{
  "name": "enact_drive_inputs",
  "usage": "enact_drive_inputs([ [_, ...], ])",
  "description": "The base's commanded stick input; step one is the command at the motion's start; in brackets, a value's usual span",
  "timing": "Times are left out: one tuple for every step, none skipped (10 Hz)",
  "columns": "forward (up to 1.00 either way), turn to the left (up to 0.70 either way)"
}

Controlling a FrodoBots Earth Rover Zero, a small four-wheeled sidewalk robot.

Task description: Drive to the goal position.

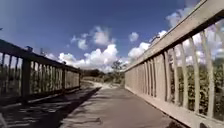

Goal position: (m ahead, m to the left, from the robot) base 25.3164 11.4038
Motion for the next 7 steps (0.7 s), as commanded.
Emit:
enact_drive_inputs([
  [0.70,0.14],
  [0.70,0.13],
  [0.70,0.12],
  [0.70,0.02],
  [0.70,0.00],
  [0.70,0.00],
  [0.70,0.00],
])
